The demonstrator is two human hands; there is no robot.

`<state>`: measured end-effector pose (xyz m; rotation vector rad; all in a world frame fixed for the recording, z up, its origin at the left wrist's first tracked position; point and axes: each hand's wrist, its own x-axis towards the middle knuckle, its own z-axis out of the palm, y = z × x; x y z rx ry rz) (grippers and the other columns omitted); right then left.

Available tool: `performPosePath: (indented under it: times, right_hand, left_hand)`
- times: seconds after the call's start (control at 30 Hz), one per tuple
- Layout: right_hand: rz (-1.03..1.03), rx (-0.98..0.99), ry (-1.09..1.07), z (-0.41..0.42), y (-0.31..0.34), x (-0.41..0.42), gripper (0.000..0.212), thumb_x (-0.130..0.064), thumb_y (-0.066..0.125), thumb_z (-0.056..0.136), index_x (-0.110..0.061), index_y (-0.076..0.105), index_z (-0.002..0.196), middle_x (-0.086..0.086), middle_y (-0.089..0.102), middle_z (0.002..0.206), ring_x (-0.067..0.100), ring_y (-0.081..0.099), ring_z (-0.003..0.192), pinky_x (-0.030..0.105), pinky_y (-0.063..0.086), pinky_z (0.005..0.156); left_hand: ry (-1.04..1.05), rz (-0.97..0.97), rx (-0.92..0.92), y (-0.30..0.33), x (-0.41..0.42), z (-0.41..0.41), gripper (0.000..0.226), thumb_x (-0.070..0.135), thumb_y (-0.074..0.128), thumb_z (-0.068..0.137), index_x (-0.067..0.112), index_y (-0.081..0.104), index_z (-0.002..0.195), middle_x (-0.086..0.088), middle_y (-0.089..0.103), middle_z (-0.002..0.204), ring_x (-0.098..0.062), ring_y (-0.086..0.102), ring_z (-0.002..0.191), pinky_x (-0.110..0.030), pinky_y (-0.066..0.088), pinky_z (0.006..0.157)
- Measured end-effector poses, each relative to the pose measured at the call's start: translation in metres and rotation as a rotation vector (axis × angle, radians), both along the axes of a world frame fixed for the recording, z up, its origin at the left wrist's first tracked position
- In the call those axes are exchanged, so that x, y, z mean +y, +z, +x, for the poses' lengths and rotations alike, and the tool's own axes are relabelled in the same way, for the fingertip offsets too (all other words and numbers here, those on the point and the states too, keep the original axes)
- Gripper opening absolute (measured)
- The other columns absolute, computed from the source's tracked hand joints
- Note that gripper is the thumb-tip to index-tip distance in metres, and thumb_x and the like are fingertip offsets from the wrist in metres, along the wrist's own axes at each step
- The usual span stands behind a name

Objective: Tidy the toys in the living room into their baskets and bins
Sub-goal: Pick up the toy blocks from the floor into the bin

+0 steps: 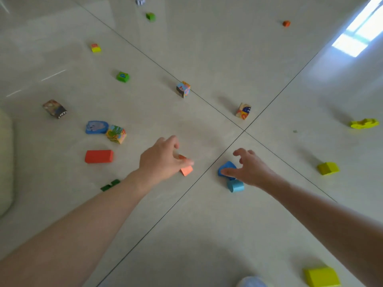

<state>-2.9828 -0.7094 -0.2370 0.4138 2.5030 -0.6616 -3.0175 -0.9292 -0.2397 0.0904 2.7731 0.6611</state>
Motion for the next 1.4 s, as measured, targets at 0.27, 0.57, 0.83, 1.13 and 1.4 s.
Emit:
performPosePath:
  times: [0.27,0.57,0.83,1.13,1.4]
  right_hand:
    - [0.160,0.014,0.189,-0.017,-0.013,-0.002,0.069,-0.057,0.068,0.071,-0.024,0.039,0.124,0.003,0.042,0.118,0.024,0.049,0.106,0.041,0.046,0.087]
    - [-0.232,0.056,0.046,-0.035,-0.021,-0.004,0.026,-0.033,0.069,0.079,-0.016,0.056,0.094,0.005,0.050,0.095,0.019,0.051,0.080,0.027,0.041,0.064]
    - [-0.289,0.012,0.119,-0.006,-0.007,0.031,0.019,-0.030,0.058,0.080,-0.021,0.049,0.094,-0.004,0.048,0.078,0.018,0.048,0.076,0.029,0.037,0.064]
    - [-0.033,0.055,0.266,0.026,-0.017,0.018,0.026,-0.022,0.054,0.082,-0.027,0.050,0.107,-0.001,0.048,0.107,0.020,0.047,0.085,0.026,0.039,0.071]
    - [-0.756,-0.028,-0.249,-0.003,0.053,-0.033,0.022,-0.002,0.049,0.087,-0.018,0.063,0.092,0.005,0.055,0.087,0.015,0.054,0.057,0.024,0.044,0.049]
  left_hand:
    - [-0.309,-0.402,0.020,-0.022,0.022,0.008,0.040,0.039,0.058,0.086,0.018,0.049,0.119,-0.004,0.050,0.118,-0.028,0.061,0.097,-0.029,0.037,0.068]
    - [0.406,0.585,-0.225,0.025,0.000,0.009,0.024,0.030,0.059,0.087,0.012,0.053,0.073,-0.008,0.068,0.080,-0.011,0.038,0.027,-0.016,0.029,0.032]
    - [0.602,0.814,-0.426,0.027,0.003,0.016,0.023,0.034,0.051,0.091,0.015,0.051,0.079,-0.009,0.070,0.071,-0.011,0.035,0.026,-0.015,0.031,0.036]
    - [0.540,0.962,-0.511,0.055,0.031,-0.009,0.022,0.037,0.052,0.090,0.022,0.045,0.076,-0.011,0.067,0.076,-0.009,0.033,0.027,-0.018,0.030,0.041]
    - [0.539,0.999,-0.382,0.109,-0.045,-0.026,0.022,0.041,0.055,0.088,0.020,0.050,0.083,-0.011,0.067,0.078,-0.009,0.036,0.028,-0.016,0.034,0.040]
